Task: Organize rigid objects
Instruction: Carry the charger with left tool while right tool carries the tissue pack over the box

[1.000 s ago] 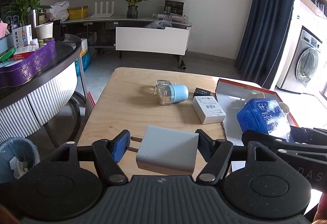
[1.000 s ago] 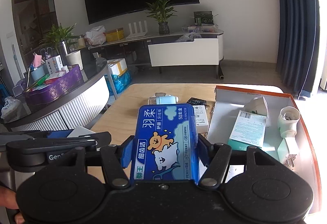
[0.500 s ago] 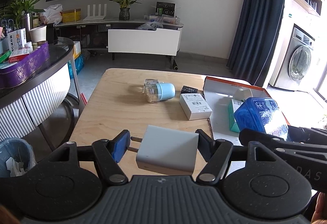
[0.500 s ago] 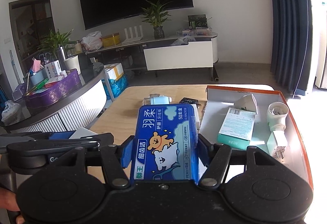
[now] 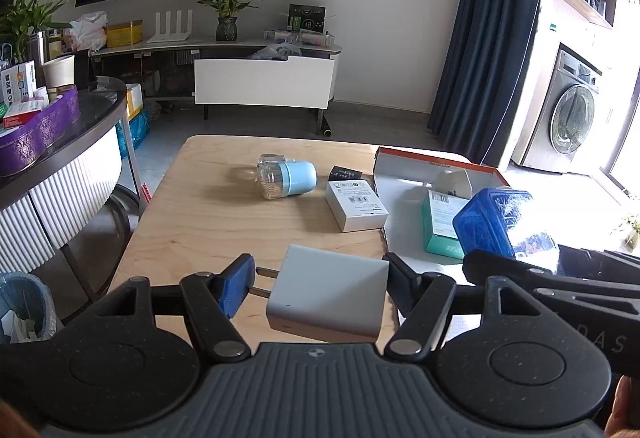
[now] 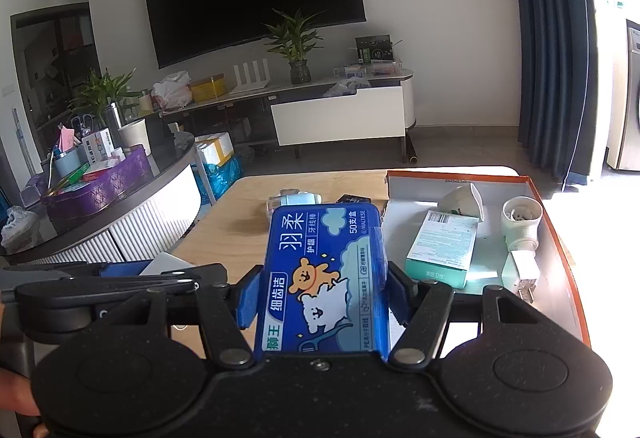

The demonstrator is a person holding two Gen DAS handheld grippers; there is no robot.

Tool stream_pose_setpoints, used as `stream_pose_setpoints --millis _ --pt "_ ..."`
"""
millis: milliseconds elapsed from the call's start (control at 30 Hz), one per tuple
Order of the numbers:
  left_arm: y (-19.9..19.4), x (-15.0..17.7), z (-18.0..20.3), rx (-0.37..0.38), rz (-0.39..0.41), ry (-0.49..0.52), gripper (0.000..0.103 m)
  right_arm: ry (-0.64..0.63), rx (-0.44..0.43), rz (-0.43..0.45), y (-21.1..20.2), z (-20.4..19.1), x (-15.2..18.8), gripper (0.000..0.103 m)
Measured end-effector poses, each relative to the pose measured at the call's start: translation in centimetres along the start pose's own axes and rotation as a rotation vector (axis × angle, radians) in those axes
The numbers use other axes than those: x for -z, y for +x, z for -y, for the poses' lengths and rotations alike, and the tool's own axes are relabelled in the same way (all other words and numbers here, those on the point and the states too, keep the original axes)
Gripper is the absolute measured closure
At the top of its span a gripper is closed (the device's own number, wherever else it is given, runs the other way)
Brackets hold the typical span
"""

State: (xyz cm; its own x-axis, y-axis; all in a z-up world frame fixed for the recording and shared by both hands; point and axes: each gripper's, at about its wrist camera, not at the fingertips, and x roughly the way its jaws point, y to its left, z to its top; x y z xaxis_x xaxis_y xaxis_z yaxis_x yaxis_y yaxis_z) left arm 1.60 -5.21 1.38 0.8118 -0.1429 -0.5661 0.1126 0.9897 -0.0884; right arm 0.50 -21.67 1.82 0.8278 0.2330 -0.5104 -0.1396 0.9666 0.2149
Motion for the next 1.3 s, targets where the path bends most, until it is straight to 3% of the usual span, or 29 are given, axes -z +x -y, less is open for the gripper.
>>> stream_pose_setpoints --millis 1300 --pt "1.2 -0.3 6.3 0.12 0.013 0.14 0.033 0.08 0.184 0.066 -4.0 5.8 0.3 0.028"
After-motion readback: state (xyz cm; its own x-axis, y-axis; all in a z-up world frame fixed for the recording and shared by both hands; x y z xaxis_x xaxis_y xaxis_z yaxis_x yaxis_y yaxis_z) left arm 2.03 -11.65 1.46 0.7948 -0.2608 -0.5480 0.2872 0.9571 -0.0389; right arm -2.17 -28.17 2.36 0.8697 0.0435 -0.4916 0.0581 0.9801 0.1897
